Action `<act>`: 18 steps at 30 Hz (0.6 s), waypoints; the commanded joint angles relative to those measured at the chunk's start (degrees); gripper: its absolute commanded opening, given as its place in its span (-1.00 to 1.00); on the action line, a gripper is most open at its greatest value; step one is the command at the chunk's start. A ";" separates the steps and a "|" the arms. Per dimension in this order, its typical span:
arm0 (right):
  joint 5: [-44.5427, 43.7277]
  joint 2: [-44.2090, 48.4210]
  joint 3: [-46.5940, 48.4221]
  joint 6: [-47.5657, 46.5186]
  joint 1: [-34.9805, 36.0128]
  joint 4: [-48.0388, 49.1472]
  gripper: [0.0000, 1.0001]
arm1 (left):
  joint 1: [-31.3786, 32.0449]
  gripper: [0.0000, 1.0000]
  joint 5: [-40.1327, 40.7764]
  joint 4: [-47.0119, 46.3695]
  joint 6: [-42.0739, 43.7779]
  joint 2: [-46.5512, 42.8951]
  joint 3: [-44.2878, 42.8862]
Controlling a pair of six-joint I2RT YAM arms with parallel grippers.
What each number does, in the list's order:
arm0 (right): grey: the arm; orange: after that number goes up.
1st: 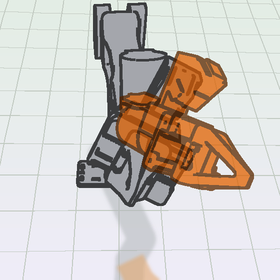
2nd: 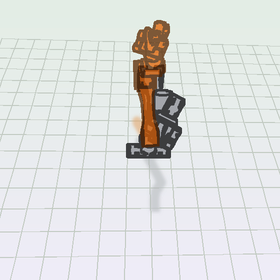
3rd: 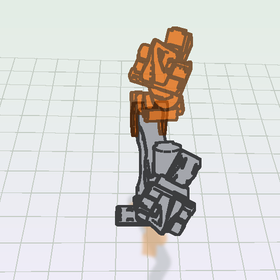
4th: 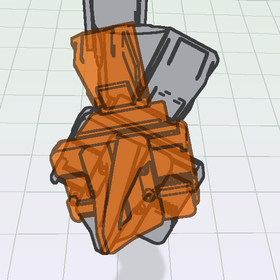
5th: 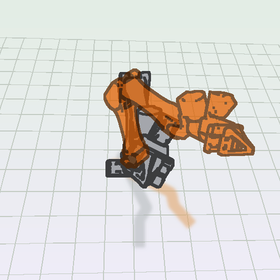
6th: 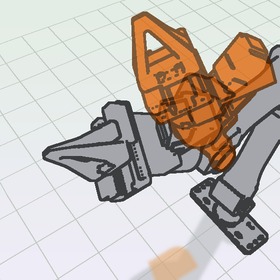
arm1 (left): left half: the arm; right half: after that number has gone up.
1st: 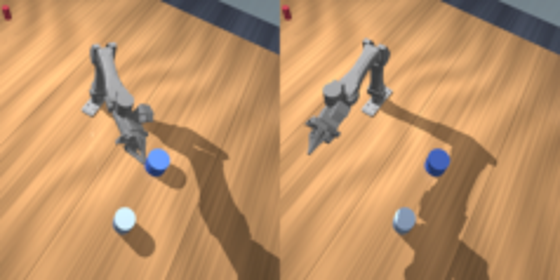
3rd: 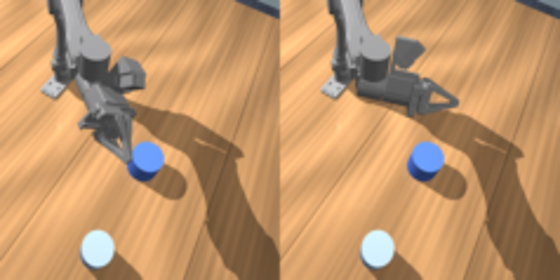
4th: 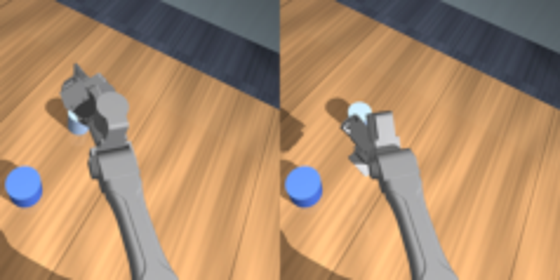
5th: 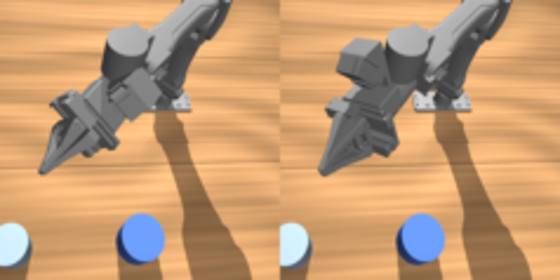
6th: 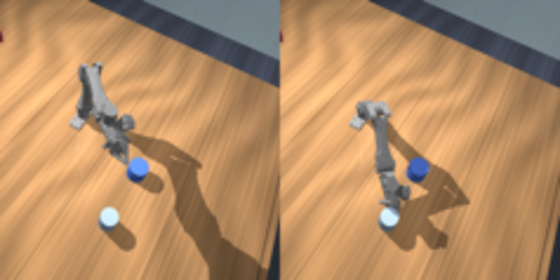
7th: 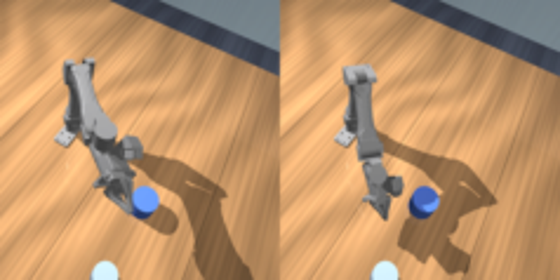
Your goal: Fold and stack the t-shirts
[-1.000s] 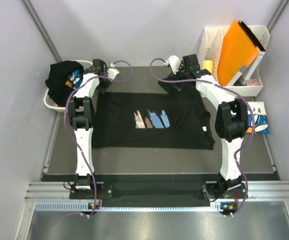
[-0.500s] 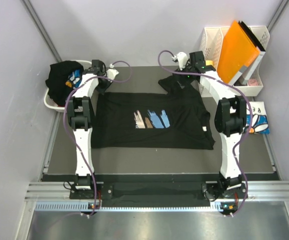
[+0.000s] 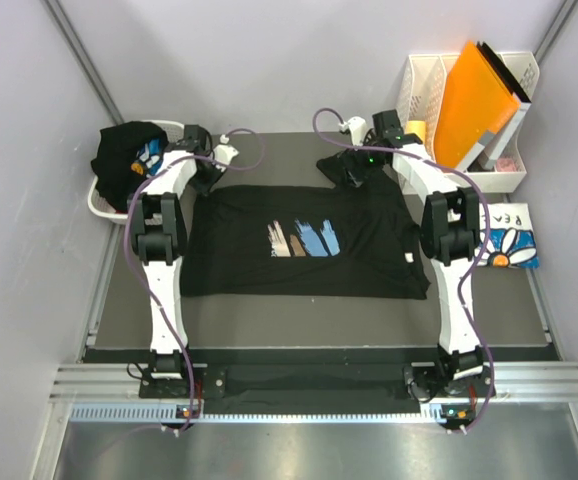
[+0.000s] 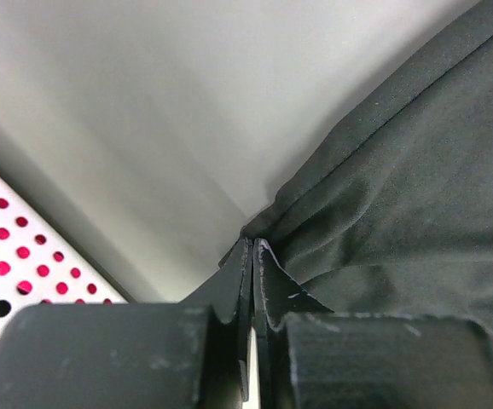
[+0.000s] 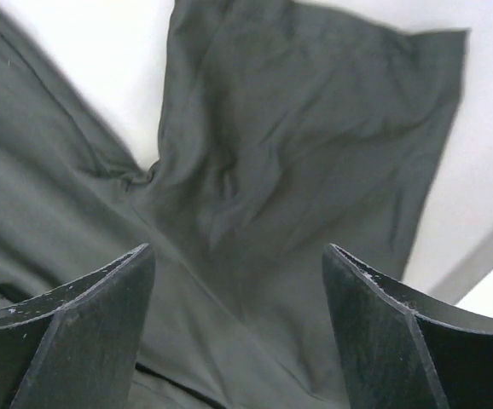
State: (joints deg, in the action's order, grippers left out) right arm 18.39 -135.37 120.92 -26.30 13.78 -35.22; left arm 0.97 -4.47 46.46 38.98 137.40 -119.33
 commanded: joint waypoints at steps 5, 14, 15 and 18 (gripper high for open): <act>2.44 0.37 2.56 0.55 0.46 -0.20 0.57 | 1.14 -0.85 2.71 -2.07 0.74 -3.46 2.43; 2.17 0.72 1.95 0.64 0.63 -0.46 0.56 | 1.58 -0.21 2.89 -5.67 1.62 -4.51 3.22; 2.17 0.81 1.86 0.55 0.63 -0.55 0.55 | 1.58 -0.13 2.54 -5.85 2.23 -4.43 3.40; 1.82 1.16 1.60 0.29 0.98 -0.37 0.55 | 1.58 0.09 2.27 -6.38 6.01 -3.55 3.66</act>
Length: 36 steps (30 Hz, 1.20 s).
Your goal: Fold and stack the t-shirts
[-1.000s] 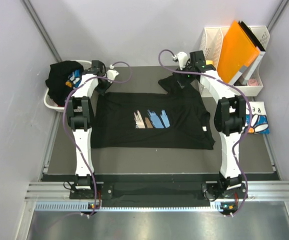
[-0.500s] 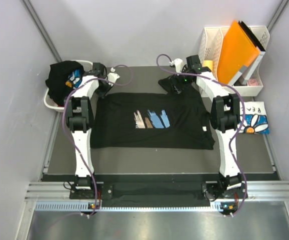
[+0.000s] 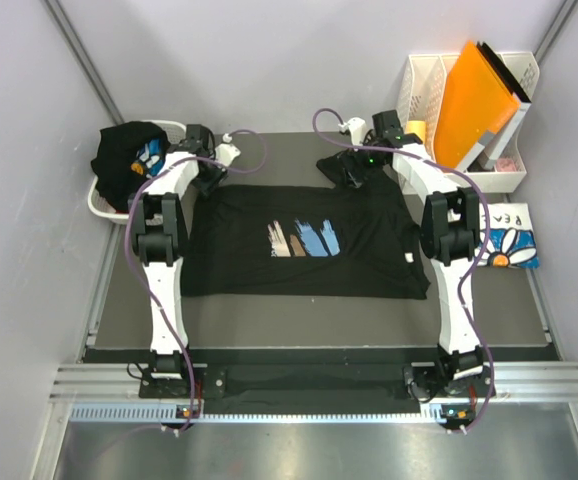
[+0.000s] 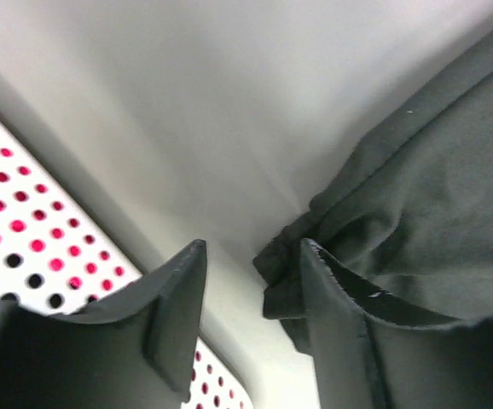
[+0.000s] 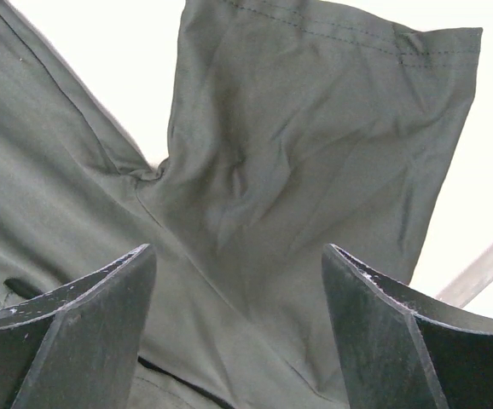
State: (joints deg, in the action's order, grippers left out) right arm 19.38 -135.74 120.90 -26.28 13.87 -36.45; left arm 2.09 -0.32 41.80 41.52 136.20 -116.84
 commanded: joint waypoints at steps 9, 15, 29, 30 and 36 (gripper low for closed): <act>-0.30 3.90 -0.05 -0.87 1.42 1.82 0.54 | 0.46 0.08 -4.96 7.09 7.46 6.19 -9.55; -1.01 4.35 -2.25 -0.79 1.42 2.61 0.54 | 0.64 0.11 -0.22 -12.76 -0.90 -1.79 1.92; -1.62 3.55 -1.28 -0.70 1.86 2.43 0.53 | 2.48 0.11 6.56 -27.03 2.16 -6.39 8.82; -1.54 3.47 -1.37 -0.70 1.95 2.61 0.53 | 2.48 0.11 6.82 -27.30 1.99 -6.39 8.64; -1.89 3.47 -1.46 -0.70 1.78 2.70 0.53 | 2.57 0.11 9.63 -32.48 1.64 -7.53 9.43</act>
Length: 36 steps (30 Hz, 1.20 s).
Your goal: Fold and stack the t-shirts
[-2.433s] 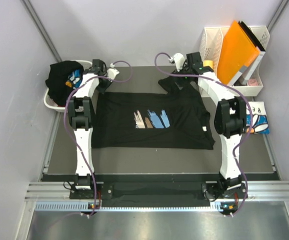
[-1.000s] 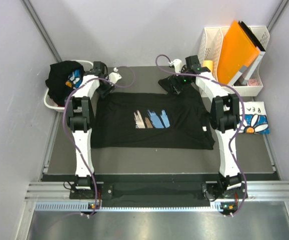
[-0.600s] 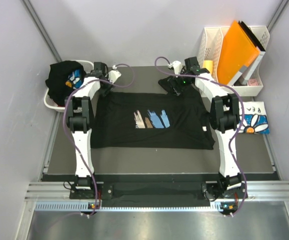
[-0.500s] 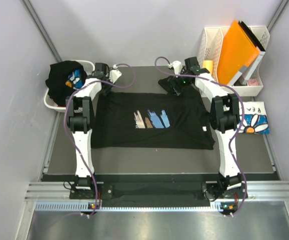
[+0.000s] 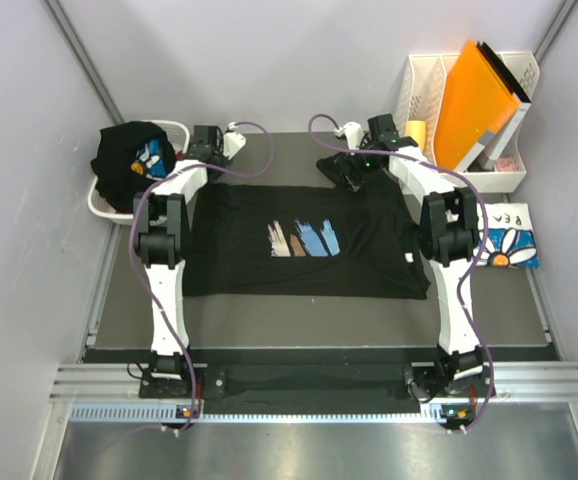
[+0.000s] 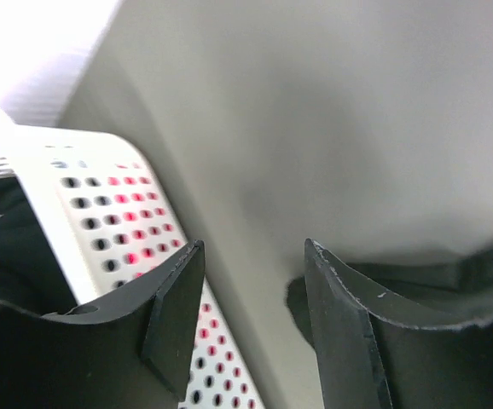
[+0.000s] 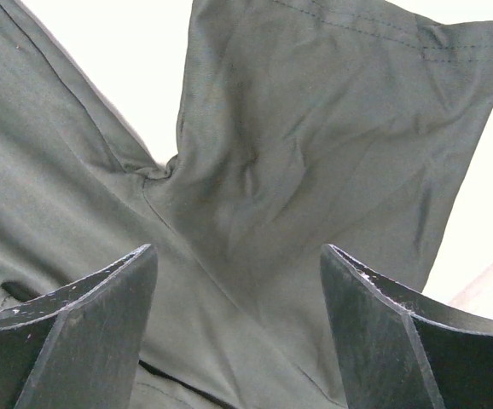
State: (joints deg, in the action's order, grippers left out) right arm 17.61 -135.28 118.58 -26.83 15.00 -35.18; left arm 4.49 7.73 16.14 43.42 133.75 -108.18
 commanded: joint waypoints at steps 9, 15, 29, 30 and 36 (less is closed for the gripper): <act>-0.73 4.67 1.47 -4.10 0.82 -1.02 0.52 | 0.26 -0.03 -10.23 7.13 7.81 -6.13 -0.36; 0.41 11.17 -0.45 -22.01 0.90 -15.86 0.02 | -0.01 -0.01 -23.10 29.44 17.12 -11.23 -2.91; 1.91 24.71 -20.65 -33.02 2.40 -34.17 -1.00 | 2.72 -1.00 -24.34 51.80 24.34 -21.86 9.72; 1.73 25.24 -22.76 -32.85 2.48 -33.12 -1.00 | 2.72 -1.00 -23.90 51.54 24.69 -22.83 11.92; 0.32 29.46 -37.80 -30.04 2.49 -23.80 -1.00 | 2.72 -1.00 -21.44 46.97 29.26 -30.82 29.50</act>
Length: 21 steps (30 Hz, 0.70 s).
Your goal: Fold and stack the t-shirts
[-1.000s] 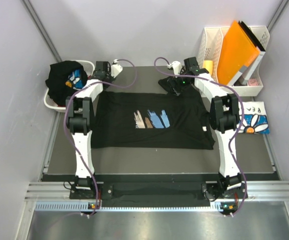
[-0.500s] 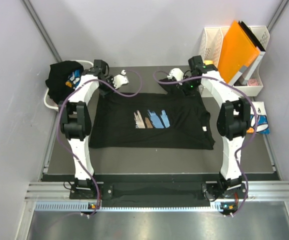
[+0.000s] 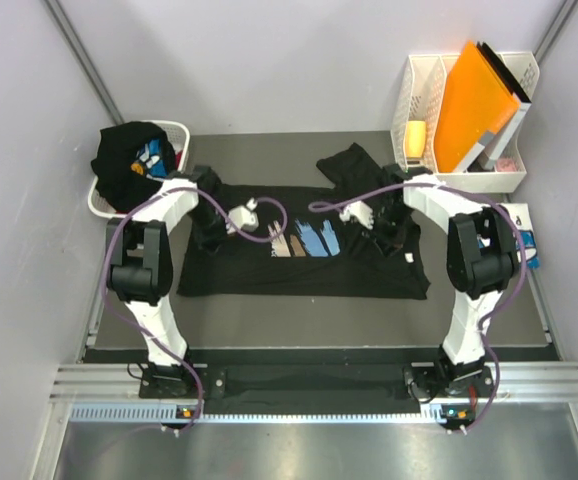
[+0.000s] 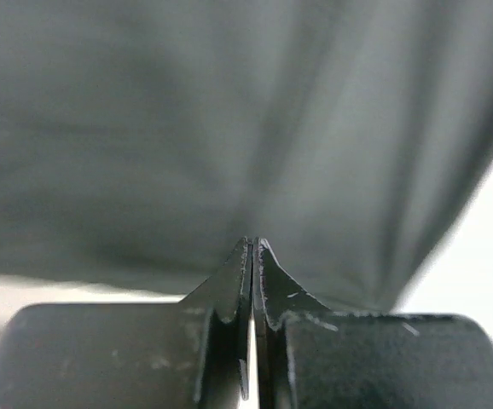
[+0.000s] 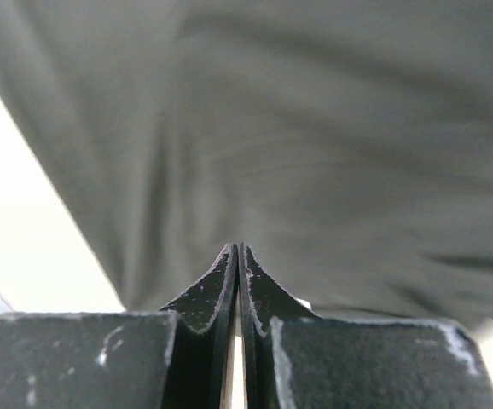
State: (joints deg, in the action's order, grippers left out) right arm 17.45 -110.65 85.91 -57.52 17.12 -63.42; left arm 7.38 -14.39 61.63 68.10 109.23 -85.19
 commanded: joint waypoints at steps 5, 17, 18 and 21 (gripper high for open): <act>1.00 8.17 -11.11 2.85 0.80 6.99 -1.00 | -0.96 -1.00 1.56 0.60 6.08 -9.73 12.50; 0.30 9.40 -18.23 6.71 1.33 12.18 -1.00 | -1.40 -1.00 3.22 -3.79 6.35 -12.81 19.27; 0.13 9.57 -18.41 6.80 1.33 12.18 -1.00 | -1.40 -1.00 3.49 -3.88 6.70 -12.73 19.62; -0.23 9.49 -18.59 6.37 1.33 11.48 -1.00 | -1.40 -1.00 3.76 -3.88 7.66 -12.11 20.41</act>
State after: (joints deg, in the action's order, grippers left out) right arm 16.78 -101.65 67.13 -51.37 17.85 -52.23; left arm 6.09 -10.72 58.50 73.12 98.39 -65.69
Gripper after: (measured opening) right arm 0.005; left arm 0.011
